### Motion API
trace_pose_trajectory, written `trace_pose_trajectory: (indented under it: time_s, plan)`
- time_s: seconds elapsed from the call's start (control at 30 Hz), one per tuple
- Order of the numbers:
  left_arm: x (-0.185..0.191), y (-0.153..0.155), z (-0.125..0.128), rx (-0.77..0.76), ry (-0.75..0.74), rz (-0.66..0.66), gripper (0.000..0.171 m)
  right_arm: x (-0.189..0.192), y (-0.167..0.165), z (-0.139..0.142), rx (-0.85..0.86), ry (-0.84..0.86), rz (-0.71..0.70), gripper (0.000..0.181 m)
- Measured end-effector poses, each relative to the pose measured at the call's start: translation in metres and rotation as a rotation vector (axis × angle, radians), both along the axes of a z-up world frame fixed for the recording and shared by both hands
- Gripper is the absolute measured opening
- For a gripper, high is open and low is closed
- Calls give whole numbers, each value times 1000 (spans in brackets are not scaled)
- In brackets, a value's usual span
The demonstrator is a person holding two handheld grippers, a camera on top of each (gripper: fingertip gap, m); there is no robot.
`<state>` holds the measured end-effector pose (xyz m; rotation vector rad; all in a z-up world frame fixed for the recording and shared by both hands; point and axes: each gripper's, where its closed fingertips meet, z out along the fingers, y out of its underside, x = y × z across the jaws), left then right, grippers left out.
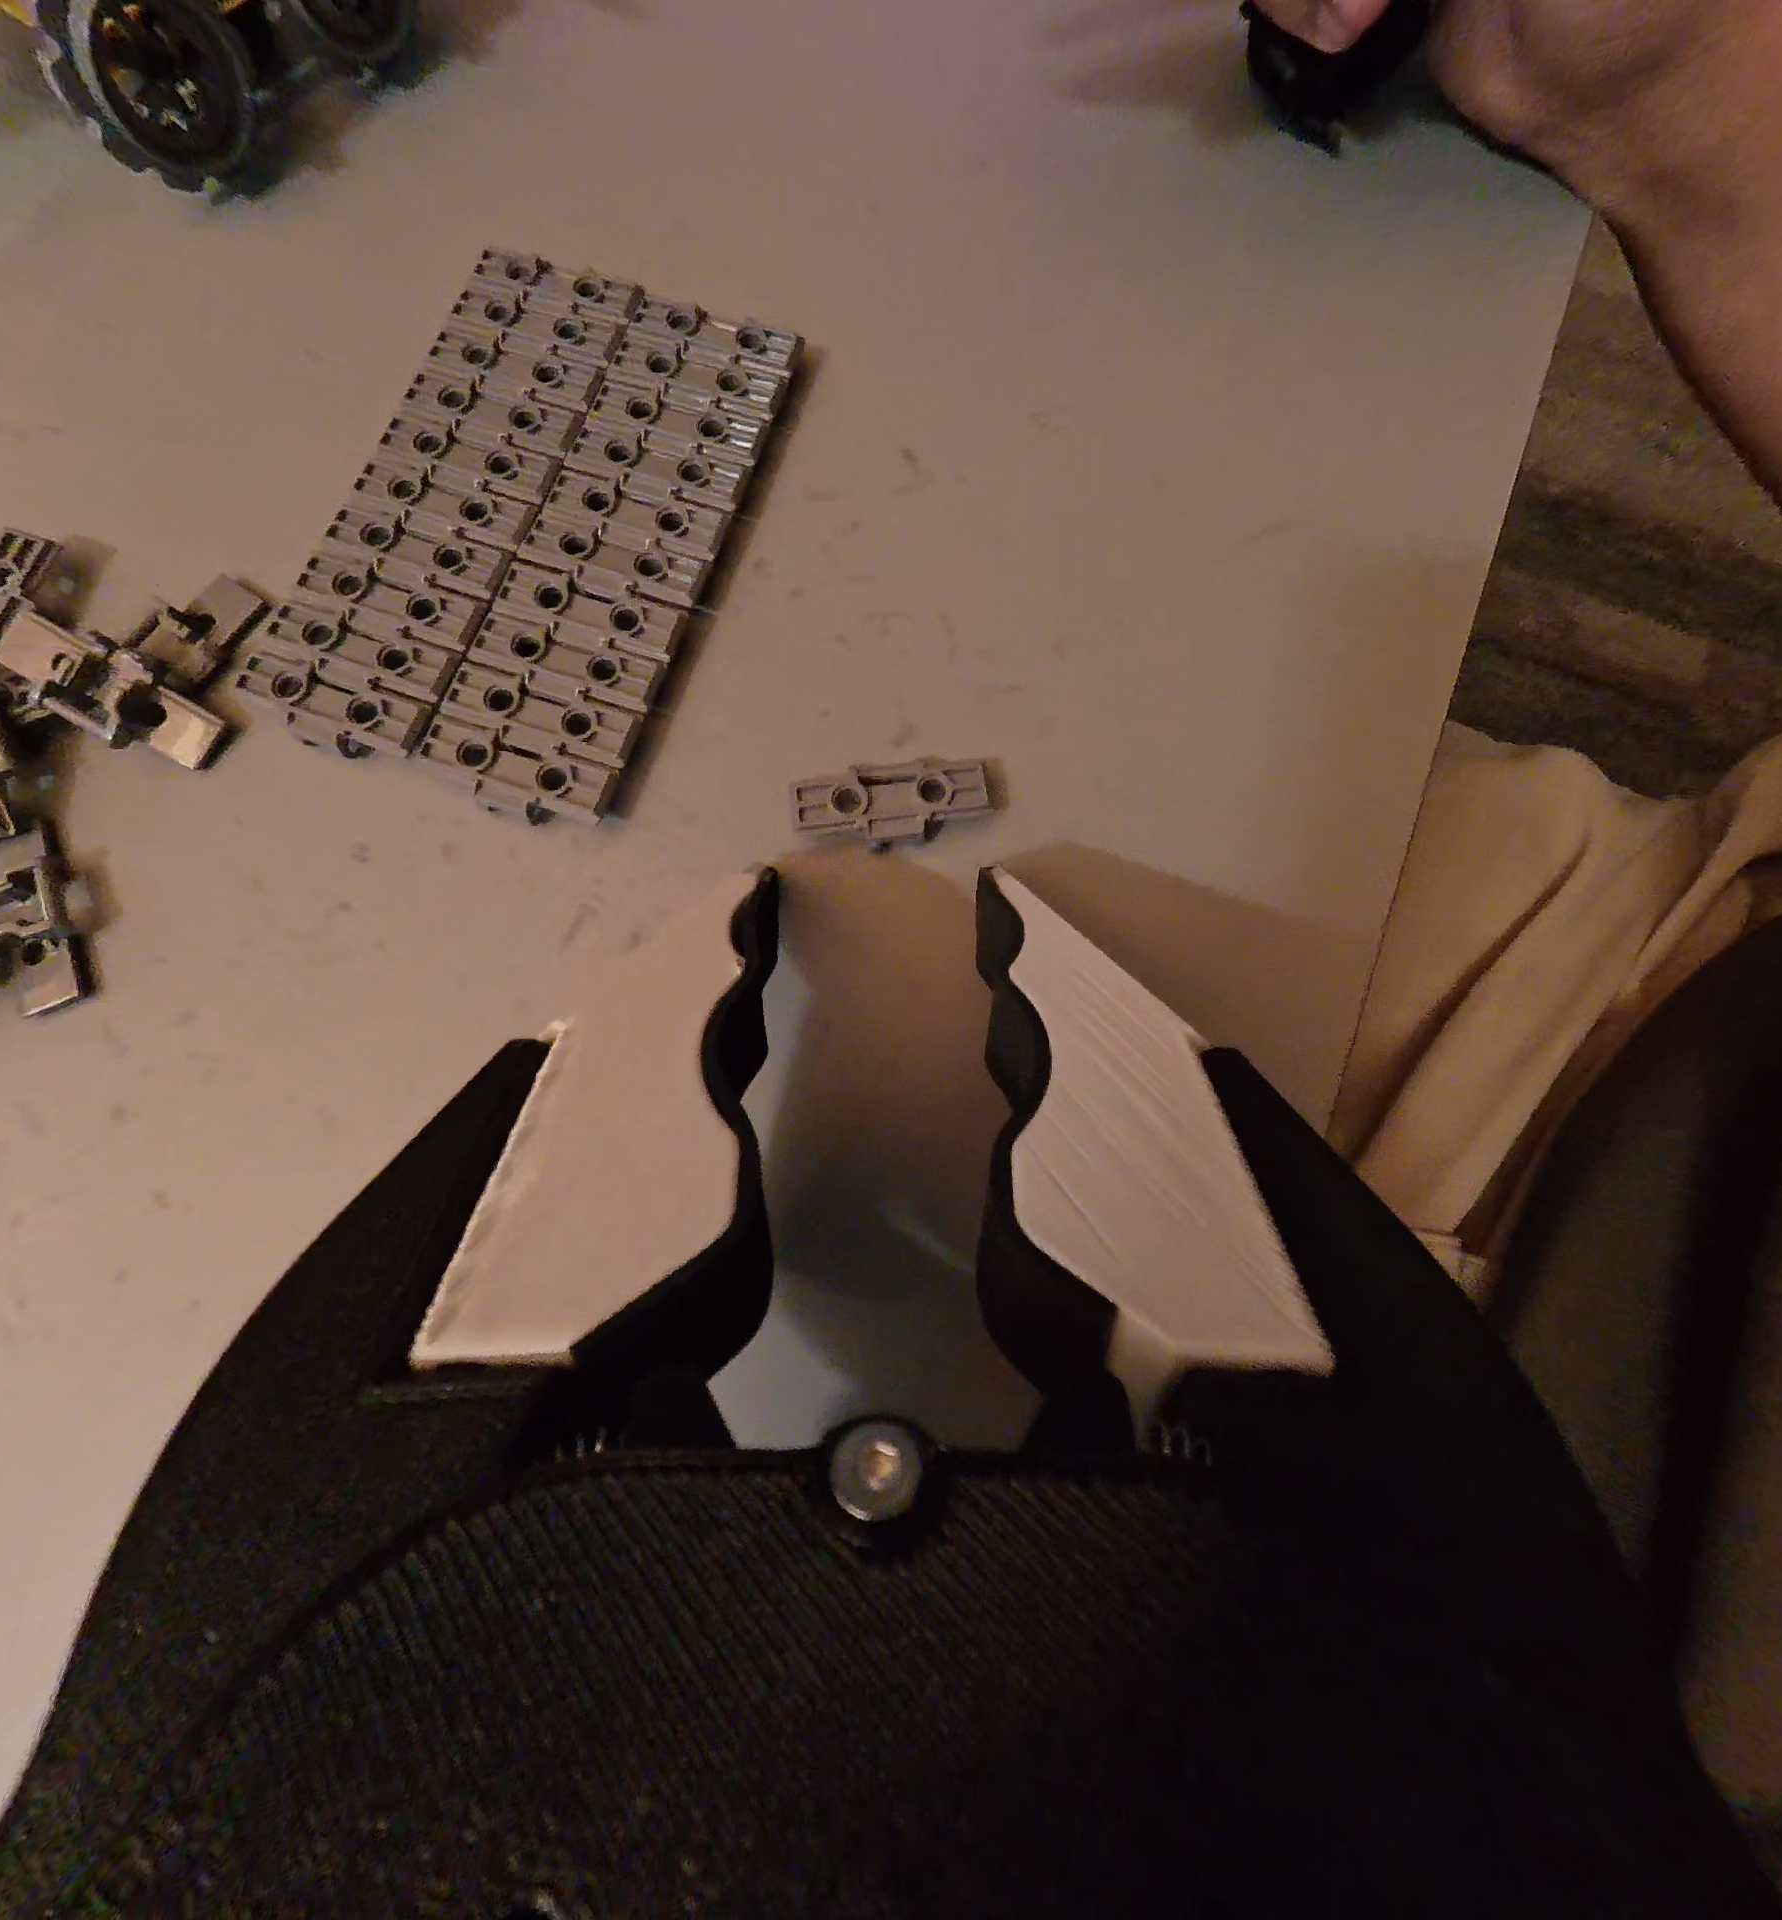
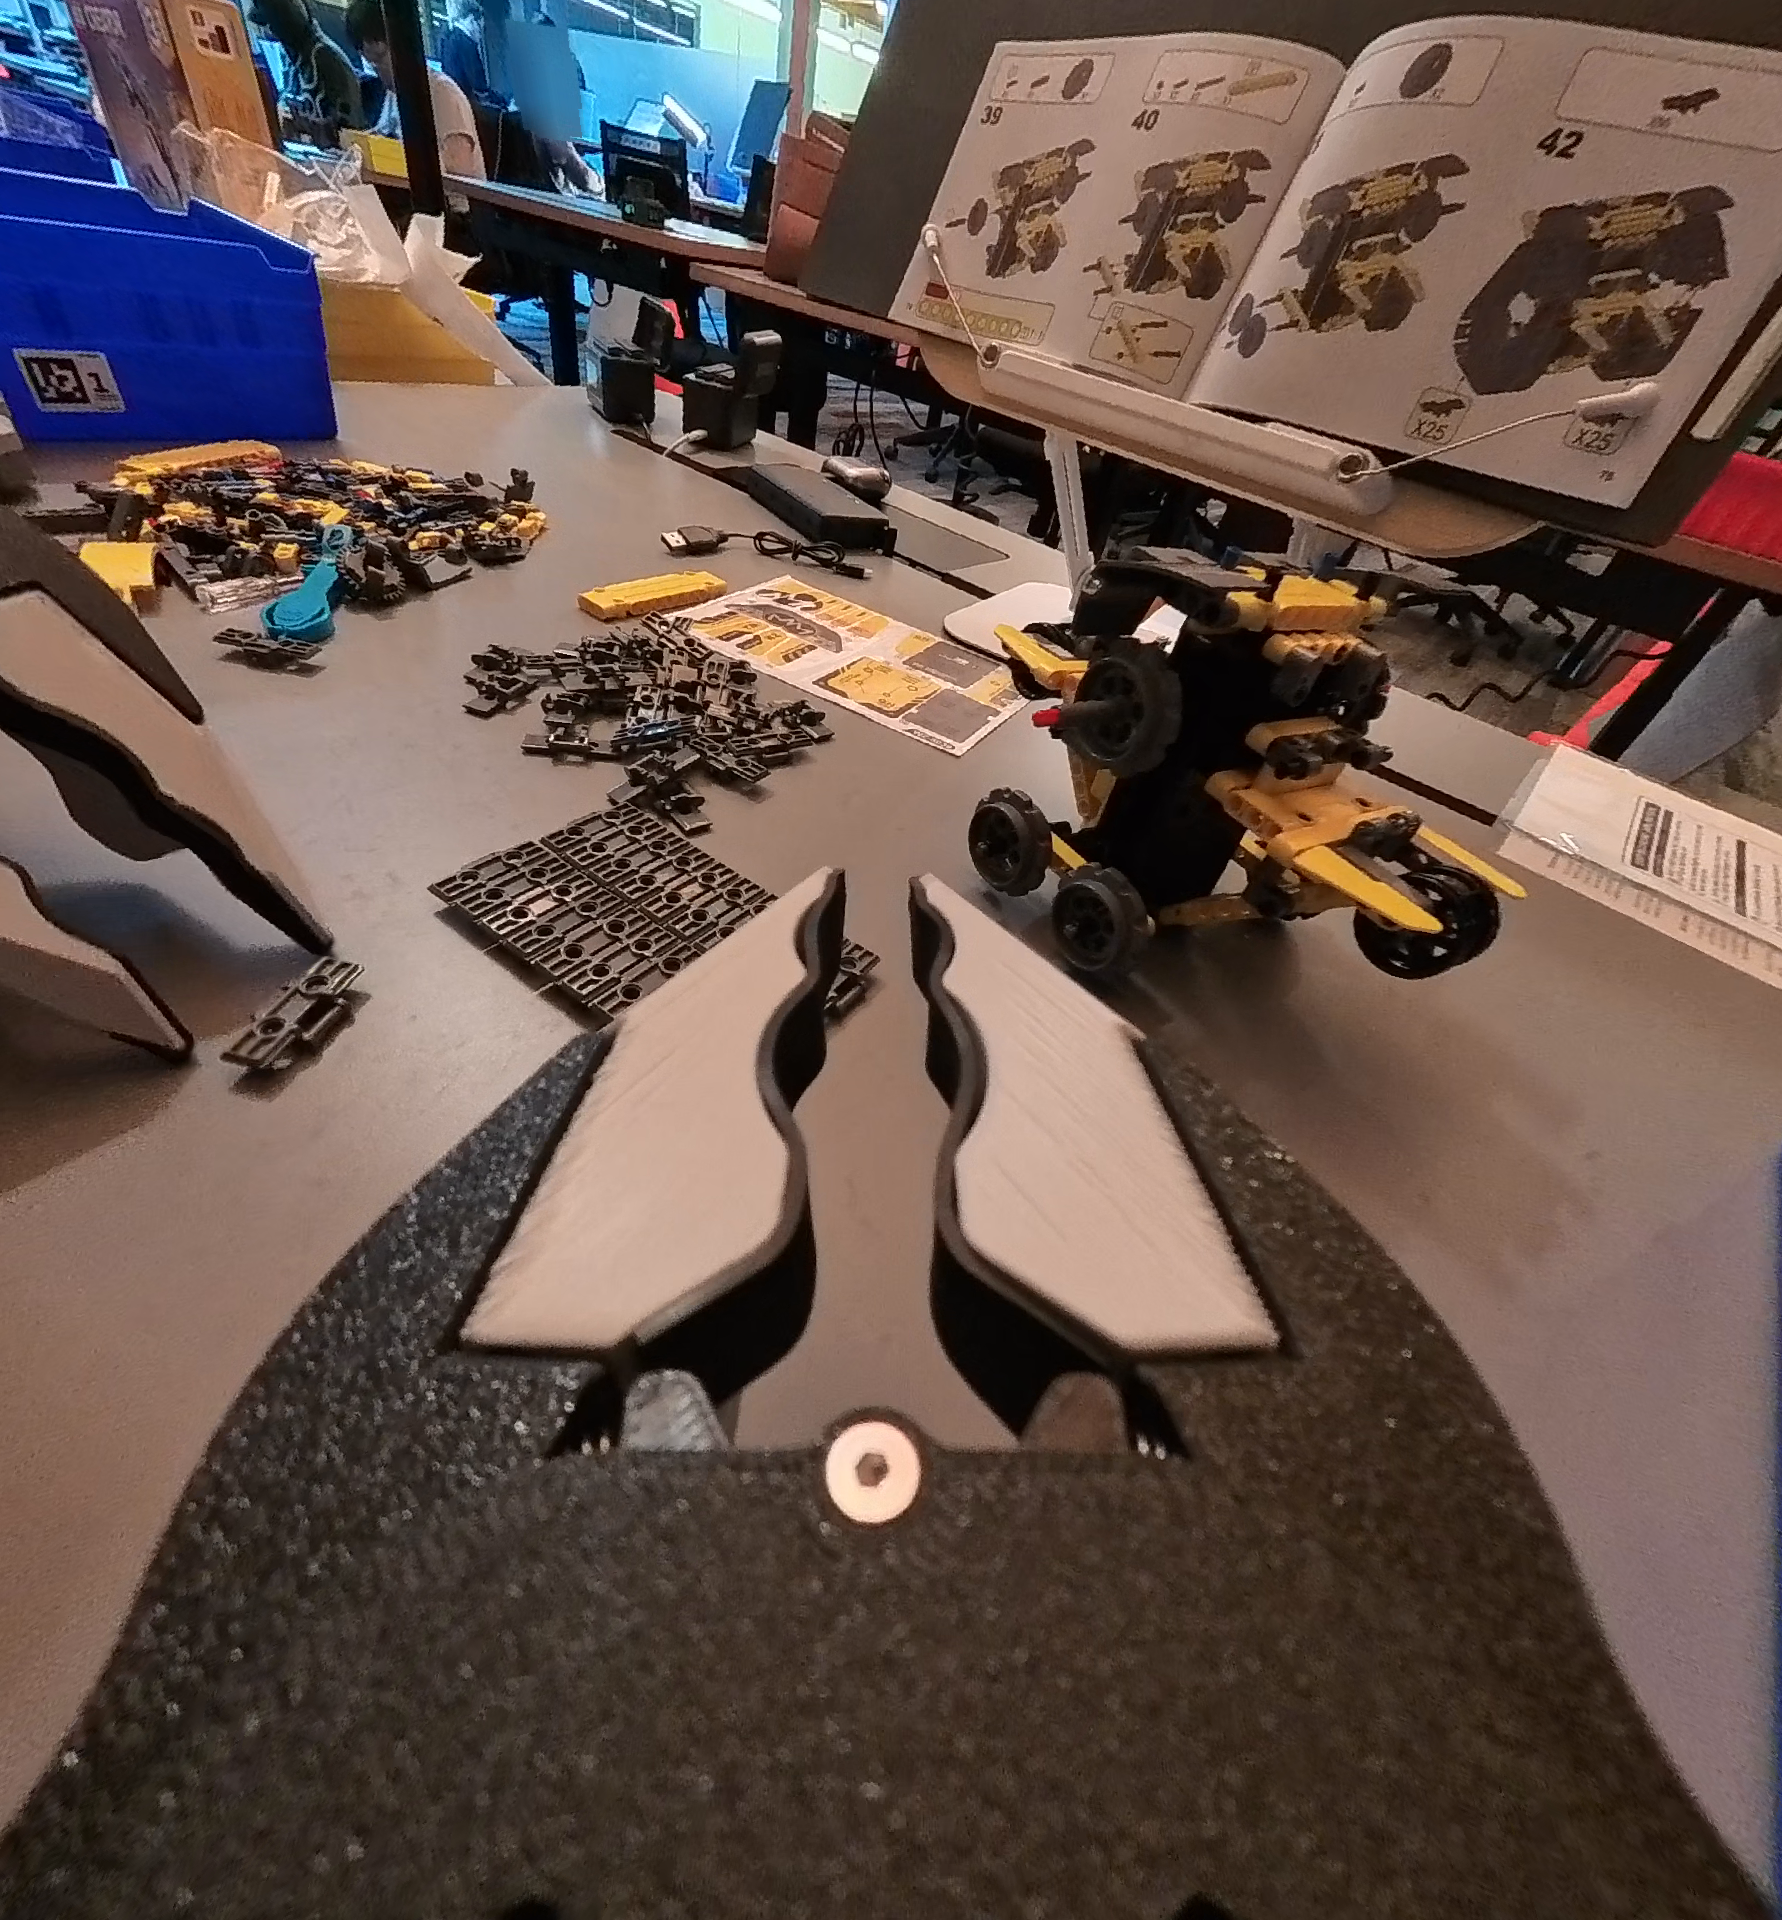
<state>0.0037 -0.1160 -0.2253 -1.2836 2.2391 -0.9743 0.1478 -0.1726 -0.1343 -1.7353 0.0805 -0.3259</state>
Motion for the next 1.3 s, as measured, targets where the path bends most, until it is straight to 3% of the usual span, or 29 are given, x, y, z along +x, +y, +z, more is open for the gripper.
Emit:
trace_pose_trajectory:
  time_s: [0.1, 0.23, 0.27, 0.33, 0.6, 0.8, 0.97, 1.3]
  plan:
    - [-2, 1, 2, -36, 7, -8, 43, 0, 0, 0, -3, -1, 0, 12]
    - [3, -2, -1, -37, 30, 32, 76, 0, 1, -1, -9, -8, -4, 12]
    - [5, -3, -3, -13, 27, 41, 77, 0, 1, -1, -11, -10, -5, 12]
    - [8, -4, -4, 37, 11, 50, 77, 0, 1, -2, -17, -16, -7, 12]
    - [9, -12, 1, 51, -33, 37, 36, -1, 3, -4, -37, -48, -19, 13]
    - [7, -11, 0, 35, -18, 4, 36, -1, 1, -1, -16, -38, -17, 13]
    - [-1, -8, -1, 33, -1, -97, 37, 0, -1, 1, 0, -24, -13, 13]
    - [-1, 4, -1, 25, 0, -96, 44, -1, 1, -2, -21, -40, -19, 13]
